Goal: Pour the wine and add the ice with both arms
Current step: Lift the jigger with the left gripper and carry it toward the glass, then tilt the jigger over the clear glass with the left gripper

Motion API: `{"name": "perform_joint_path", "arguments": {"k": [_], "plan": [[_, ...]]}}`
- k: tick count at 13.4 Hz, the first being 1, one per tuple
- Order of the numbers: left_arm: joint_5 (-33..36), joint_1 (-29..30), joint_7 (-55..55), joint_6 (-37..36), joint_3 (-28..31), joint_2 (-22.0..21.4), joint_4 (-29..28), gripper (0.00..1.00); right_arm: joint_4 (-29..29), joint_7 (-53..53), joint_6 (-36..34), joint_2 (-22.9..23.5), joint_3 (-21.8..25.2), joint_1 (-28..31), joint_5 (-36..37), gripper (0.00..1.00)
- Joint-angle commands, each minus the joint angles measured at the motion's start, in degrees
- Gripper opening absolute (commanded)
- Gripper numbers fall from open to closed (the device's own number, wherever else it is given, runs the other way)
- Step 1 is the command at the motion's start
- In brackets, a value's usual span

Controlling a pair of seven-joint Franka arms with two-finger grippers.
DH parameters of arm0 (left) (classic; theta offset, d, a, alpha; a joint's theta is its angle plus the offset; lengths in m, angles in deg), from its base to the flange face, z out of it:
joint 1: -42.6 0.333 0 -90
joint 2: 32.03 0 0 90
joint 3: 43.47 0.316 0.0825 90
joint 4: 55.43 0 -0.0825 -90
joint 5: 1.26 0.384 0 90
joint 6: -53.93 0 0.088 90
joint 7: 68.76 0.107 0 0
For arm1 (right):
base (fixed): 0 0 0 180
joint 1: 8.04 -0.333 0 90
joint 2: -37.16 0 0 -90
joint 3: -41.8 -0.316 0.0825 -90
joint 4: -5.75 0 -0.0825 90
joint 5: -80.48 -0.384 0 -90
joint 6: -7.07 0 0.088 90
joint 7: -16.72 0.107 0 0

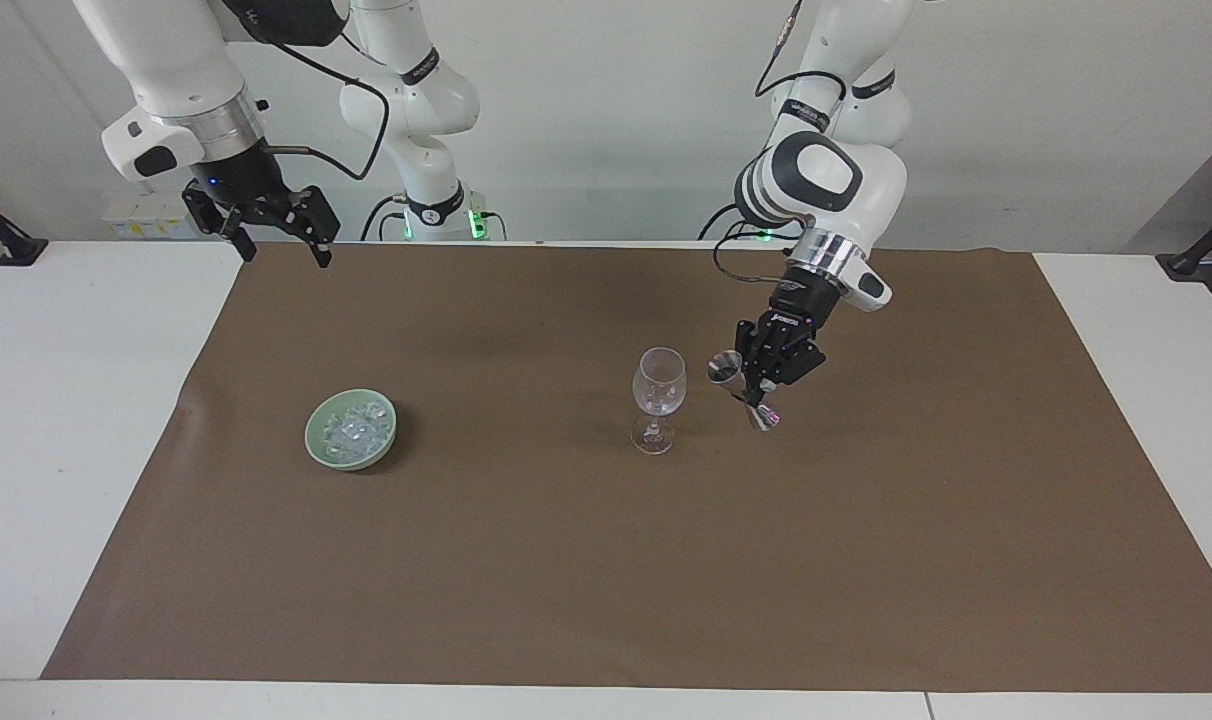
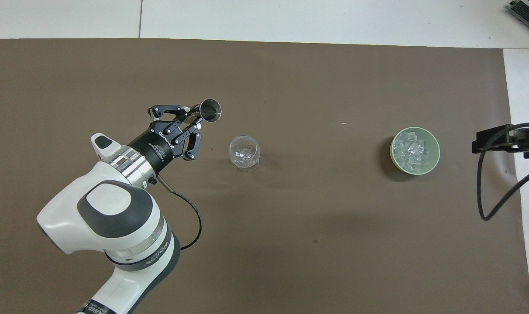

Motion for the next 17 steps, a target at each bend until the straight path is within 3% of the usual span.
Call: {"name": "perform_joint_path", "arguments": {"k": [1, 17], "plan": [[-0.61, -2.08, 2.42, 2.07, 0.57, -1.4, -1.22, 0.0, -1.05, -1.33, -0.38, -1.1, -0.04, 0.29, -1.14, 1.0], [-0.61, -5.78, 11.65, 5.59, 0.57, -1.22, -2.45, 0.0, -1.05, -1.33, -0.38, -1.1, -0.04, 0.29, -1.14, 1.0]]}}
